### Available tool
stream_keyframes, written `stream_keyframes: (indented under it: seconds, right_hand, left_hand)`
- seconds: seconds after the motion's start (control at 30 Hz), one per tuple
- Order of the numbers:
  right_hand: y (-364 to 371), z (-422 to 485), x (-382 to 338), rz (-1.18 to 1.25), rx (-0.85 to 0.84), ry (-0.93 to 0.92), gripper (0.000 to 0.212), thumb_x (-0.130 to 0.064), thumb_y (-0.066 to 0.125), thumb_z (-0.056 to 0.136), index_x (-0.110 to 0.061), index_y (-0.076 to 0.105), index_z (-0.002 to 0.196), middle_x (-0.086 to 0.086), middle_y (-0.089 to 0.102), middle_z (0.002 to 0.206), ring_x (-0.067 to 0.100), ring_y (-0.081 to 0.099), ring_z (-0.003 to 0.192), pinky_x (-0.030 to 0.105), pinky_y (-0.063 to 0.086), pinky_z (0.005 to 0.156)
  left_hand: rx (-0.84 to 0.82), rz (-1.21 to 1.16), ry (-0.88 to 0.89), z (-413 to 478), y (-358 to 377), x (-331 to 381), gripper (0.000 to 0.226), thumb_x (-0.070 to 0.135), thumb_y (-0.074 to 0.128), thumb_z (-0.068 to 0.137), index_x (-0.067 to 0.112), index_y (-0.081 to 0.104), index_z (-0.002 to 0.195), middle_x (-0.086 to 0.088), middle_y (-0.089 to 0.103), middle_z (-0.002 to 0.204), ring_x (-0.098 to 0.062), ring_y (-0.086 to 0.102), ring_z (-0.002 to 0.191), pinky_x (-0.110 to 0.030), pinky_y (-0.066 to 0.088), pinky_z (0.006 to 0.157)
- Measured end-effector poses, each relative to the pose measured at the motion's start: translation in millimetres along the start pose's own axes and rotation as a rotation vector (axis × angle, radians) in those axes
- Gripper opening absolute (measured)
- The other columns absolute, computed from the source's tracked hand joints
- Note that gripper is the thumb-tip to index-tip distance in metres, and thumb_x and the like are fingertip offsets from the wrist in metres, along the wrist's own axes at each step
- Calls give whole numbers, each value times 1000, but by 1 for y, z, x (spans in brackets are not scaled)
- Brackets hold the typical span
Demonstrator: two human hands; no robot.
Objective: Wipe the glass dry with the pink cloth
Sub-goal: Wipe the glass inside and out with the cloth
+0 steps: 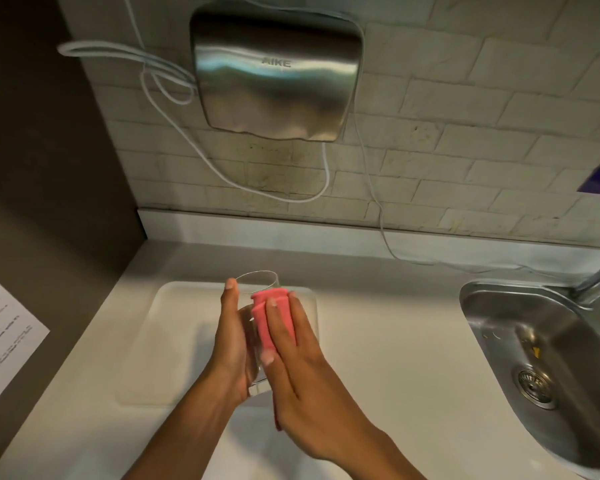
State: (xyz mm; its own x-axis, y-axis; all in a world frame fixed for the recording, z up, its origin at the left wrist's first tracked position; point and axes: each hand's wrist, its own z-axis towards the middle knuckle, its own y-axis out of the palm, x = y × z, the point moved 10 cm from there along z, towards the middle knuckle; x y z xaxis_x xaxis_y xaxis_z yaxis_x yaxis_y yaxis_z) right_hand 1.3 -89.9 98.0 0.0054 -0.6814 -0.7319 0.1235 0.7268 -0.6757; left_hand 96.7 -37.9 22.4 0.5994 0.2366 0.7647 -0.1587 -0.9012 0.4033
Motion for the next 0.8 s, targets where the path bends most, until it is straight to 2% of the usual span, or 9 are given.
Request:
stream_keyframes:
  seconds: [0.07, 0.17, 0.2, 0.43, 0.5, 0.57, 0.63, 0.7, 0.8]
  right_hand:
    - [-4, 6, 1, 10, 4, 26, 55, -57, 15, 108, -62, -14, 154, -33, -31, 164, -12, -21, 150, 19, 19, 122]
    - [-21, 17, 6, 160, 97, 71, 55, -51, 16, 110, -57, -11, 158, -39, -16, 166, -15, -15, 152, 15, 4, 122]
    - [-23, 18, 10, 204, 109, 94, 55, -49, 16, 111, -58, -11, 157, -42, -12, 165, -16, -10, 152, 16, 4, 123]
    - [5, 5, 4, -20, -12, 21, 58, -58, 13, 105, -58, -18, 155, -33, -29, 165, -28, -26, 139, 27, 28, 125]
    - [-5, 7, 5, 88, 49, 42, 58, -52, 15, 108, -54, -14, 158, -33, -19, 168, -18, -17, 149, 30, 18, 129]
    - [-15, 7, 15, 293, 115, 135, 56, -48, 18, 110, -56, -10, 158, -38, -3, 168, -12, 2, 155, 30, 13, 130]
    - [-14, 3, 13, 298, 105, 124, 56, -49, 19, 110, -57, -8, 158, -42, -2, 166, -14, 4, 154, 27, 11, 129]
    - [-4, -3, 5, 148, 38, 49, 57, -53, 17, 108, -55, -8, 159, -39, -14, 166, -15, -9, 153, 23, 11, 127]
    - [2, -2, 4, 31, -27, 41, 59, -62, 14, 102, -60, -9, 157, -36, -27, 164, -20, -14, 148, 21, 26, 124]
  left_hand:
    - [-24, 56, 2, -6, 2, -4, 83, 79, 38, 97, 9, 79, 112, -18, 86, 99, -32, 85, 87, -41, 67, 72]
    - [-81, 112, -3, -13, 9, -12, 92, 81, 35, 97, 3, 79, 117, -25, 81, 117, -42, 75, 118, -58, 57, 106]
    - [-88, 124, -1, -14, 9, -12, 94, 81, 33, 97, 2, 78, 119, -26, 80, 120, -44, 72, 122, -62, 52, 111]
    - [0, 92, 9, -5, -5, -9, 83, 80, 34, 97, 13, 81, 112, -18, 85, 105, -33, 83, 98, -43, 66, 80]
    - [-29, 155, 17, -9, -1, -10, 85, 80, 35, 97, 10, 83, 105, -22, 84, 105, -34, 82, 101, -48, 66, 87]
    - [-39, 192, 30, -12, 2, -7, 89, 81, 34, 97, 6, 80, 111, -24, 83, 108, -38, 78, 109, -55, 58, 101]
    - [-23, 168, 29, -11, 3, -3, 91, 81, 33, 97, 4, 78, 117, -23, 83, 111, -41, 76, 114, -55, 57, 104]
    - [-1, 73, -3, -9, 2, 0, 93, 81, 34, 97, 1, 77, 119, -28, 81, 112, -41, 78, 107, -53, 59, 99]
    - [3, 38, -18, -8, 1, -1, 84, 78, 37, 98, 6, 78, 111, -21, 85, 98, -31, 83, 86, -43, 66, 82]
